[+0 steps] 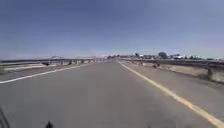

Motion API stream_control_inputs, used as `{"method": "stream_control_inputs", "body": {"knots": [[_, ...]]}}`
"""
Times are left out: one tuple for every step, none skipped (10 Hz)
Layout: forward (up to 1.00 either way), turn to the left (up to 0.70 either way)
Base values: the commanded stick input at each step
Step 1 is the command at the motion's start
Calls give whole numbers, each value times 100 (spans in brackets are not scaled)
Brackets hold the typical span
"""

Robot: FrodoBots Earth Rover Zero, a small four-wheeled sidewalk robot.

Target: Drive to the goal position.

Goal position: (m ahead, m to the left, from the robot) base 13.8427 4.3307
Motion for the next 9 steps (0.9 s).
{"method": "stream_control_inputs", "body": {"knots": [[85, 0], [85, 0], [85, 0], [85, 0], [85, 0], [85, 0], [85, 0], [85, 0], [85, 0]]}}
